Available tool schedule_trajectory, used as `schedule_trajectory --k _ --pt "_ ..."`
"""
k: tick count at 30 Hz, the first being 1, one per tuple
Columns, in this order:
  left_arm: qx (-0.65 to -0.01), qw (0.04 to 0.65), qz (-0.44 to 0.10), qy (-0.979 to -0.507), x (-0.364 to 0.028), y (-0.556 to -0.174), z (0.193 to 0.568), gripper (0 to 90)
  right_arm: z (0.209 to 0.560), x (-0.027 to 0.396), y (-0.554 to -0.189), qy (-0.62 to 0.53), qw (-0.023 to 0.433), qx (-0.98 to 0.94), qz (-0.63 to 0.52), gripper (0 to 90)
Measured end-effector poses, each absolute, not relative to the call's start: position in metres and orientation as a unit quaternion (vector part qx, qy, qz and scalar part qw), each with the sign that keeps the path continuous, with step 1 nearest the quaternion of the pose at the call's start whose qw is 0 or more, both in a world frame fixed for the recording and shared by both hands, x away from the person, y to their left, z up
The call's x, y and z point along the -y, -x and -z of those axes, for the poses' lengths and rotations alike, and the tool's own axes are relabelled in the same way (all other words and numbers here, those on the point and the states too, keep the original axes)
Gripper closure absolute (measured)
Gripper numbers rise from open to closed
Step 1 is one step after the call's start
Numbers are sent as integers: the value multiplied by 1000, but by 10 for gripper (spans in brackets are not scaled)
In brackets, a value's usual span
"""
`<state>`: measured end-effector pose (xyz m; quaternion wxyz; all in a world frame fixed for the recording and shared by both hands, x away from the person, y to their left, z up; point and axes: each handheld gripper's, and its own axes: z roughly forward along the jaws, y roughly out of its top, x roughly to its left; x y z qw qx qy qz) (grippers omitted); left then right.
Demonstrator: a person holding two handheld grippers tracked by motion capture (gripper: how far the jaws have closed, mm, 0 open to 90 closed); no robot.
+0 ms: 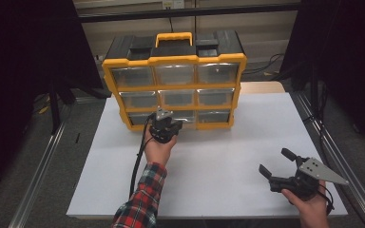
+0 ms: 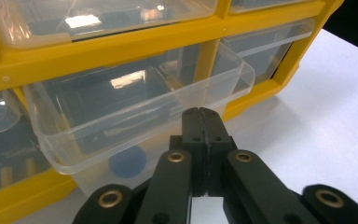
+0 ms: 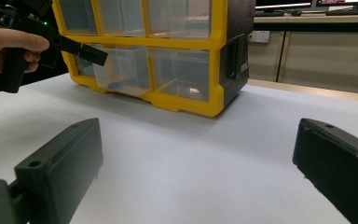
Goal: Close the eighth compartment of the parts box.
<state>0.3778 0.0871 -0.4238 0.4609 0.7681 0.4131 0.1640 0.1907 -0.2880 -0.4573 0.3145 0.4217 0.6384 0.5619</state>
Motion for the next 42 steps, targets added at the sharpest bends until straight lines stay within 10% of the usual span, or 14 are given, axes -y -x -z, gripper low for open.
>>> schedule_trajectory --k 42 --pt "-418 446 -195 -766 -81 -386 424 900 457 288 -191 -420 311 -639 -565 10"
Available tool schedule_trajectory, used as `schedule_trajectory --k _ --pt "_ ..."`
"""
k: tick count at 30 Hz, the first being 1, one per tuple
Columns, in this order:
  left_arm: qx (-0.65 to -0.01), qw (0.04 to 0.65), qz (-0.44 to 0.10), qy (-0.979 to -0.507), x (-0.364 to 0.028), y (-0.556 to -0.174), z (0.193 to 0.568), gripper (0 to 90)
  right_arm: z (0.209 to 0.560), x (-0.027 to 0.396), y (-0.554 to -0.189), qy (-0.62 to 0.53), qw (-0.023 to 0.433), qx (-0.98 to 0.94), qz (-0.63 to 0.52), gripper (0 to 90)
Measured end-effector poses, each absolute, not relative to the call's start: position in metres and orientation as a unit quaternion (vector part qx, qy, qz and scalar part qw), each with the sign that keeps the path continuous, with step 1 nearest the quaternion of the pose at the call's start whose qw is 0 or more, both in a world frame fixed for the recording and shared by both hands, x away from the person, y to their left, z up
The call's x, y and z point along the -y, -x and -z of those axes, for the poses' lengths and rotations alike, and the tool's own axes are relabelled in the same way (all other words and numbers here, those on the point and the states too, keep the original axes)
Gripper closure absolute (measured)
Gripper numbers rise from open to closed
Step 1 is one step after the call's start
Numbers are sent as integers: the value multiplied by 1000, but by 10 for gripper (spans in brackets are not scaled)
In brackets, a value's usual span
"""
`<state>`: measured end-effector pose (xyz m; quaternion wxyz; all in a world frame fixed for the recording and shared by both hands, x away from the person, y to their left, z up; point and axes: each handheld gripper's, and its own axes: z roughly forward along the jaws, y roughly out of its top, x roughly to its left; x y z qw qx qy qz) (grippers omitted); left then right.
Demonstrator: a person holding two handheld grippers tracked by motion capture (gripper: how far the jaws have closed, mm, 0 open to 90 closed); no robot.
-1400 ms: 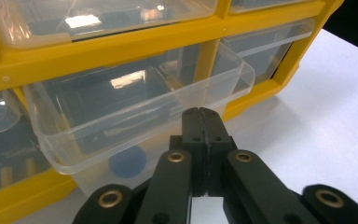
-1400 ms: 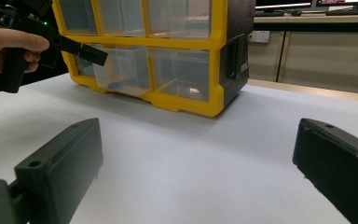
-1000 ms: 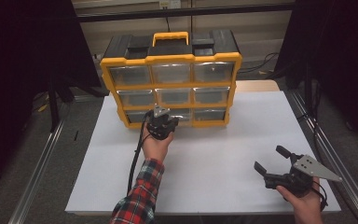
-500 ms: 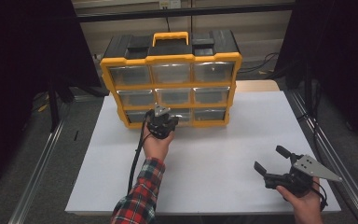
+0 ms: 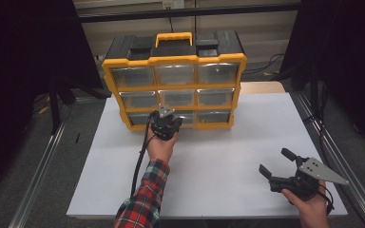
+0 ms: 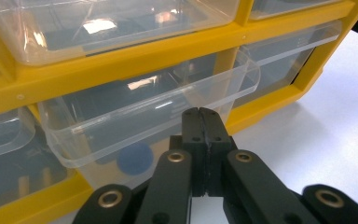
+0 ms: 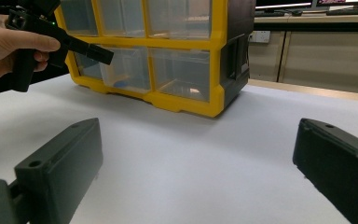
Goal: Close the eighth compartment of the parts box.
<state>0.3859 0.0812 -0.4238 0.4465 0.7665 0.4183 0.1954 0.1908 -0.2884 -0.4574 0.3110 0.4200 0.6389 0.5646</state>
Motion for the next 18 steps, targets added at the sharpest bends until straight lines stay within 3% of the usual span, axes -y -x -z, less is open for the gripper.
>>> schedule_trajectory --k 18 --pt "-423 446 -203 -762 -79 -389 424 900 457 289 -191 -420 314 -639 -564 10"
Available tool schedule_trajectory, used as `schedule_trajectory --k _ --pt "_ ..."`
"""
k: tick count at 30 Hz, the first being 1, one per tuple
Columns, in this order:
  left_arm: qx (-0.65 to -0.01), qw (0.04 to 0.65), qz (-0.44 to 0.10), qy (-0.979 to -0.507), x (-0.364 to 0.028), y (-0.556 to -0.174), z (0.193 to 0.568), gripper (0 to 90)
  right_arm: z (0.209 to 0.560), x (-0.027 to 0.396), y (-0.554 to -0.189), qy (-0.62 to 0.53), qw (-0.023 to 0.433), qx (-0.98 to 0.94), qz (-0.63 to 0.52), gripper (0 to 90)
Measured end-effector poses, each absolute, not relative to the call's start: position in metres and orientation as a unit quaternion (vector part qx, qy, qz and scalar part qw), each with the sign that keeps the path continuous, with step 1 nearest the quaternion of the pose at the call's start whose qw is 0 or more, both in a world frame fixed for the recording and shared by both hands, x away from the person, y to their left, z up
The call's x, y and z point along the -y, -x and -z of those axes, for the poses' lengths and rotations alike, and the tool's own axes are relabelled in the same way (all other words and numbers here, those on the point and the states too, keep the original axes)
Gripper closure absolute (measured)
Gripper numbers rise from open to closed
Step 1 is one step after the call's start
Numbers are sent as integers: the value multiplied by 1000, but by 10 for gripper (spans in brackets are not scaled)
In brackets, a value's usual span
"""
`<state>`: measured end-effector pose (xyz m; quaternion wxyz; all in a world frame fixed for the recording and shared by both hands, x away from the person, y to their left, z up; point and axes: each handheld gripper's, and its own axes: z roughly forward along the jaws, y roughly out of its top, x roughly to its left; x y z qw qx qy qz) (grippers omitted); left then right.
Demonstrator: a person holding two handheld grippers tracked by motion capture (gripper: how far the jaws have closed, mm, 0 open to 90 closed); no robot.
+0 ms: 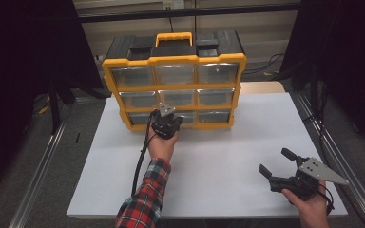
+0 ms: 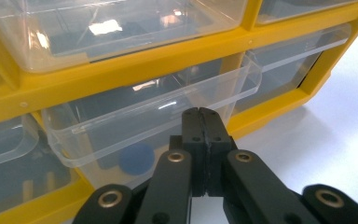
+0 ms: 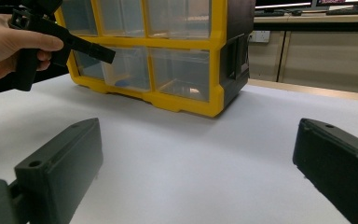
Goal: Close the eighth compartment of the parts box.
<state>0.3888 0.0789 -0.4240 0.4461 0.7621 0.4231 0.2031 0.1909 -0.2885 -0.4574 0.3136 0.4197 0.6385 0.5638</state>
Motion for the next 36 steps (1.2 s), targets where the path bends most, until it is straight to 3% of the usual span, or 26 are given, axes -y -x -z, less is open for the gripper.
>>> schedule_trajectory --k 36 --pt "-429 440 -217 -759 -76 -394 426 900 457 289 -191 -419 314 -639 -564 10"
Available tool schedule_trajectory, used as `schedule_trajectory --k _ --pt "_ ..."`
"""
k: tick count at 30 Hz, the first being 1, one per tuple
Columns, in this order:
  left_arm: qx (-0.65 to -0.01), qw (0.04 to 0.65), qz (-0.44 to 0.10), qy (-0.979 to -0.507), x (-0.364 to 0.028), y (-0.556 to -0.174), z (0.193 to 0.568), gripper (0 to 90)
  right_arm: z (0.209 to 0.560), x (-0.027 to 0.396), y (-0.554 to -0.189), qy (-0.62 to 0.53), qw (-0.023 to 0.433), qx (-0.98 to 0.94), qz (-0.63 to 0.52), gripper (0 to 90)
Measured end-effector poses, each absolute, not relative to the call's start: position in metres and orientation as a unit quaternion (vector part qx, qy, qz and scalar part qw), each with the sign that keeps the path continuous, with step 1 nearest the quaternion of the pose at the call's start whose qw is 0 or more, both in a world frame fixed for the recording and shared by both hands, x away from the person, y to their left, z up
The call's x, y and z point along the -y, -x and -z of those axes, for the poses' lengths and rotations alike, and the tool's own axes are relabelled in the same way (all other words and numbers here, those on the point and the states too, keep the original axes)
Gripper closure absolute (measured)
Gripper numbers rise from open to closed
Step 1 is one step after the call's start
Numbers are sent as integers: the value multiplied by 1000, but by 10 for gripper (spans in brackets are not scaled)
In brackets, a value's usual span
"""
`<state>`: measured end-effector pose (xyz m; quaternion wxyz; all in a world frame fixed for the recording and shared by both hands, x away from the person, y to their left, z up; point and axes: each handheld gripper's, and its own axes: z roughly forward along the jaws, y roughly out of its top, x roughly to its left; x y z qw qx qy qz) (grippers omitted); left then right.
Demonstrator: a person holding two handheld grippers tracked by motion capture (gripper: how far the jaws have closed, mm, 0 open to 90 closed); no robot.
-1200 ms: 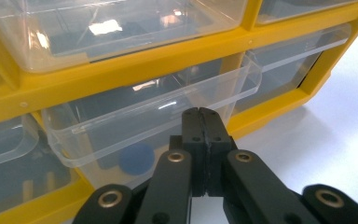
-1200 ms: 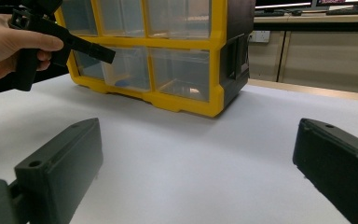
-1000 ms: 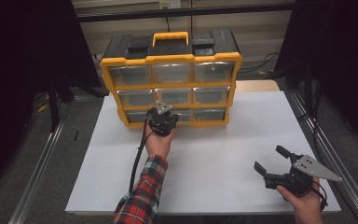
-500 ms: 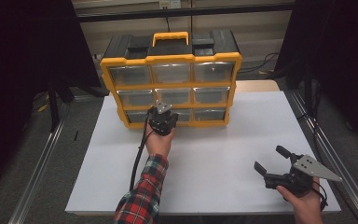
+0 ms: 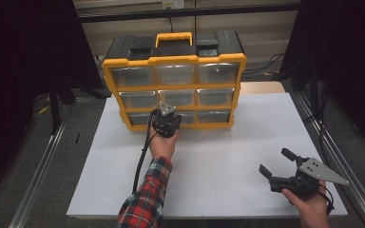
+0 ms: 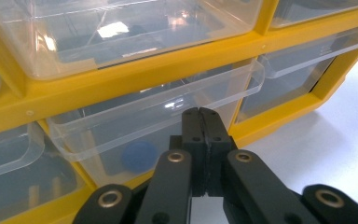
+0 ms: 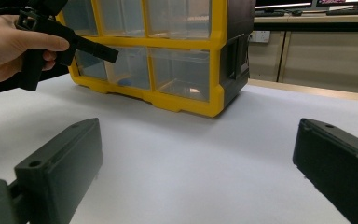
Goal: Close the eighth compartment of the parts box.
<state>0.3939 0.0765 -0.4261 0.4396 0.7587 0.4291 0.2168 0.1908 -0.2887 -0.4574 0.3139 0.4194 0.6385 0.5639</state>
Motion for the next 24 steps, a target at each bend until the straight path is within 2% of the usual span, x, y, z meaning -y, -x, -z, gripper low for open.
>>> schedule_trajectory --k 24 --pt "-434 434 -222 -758 -76 -398 429 900 457 289 -191 -421 314 -636 -565 10"
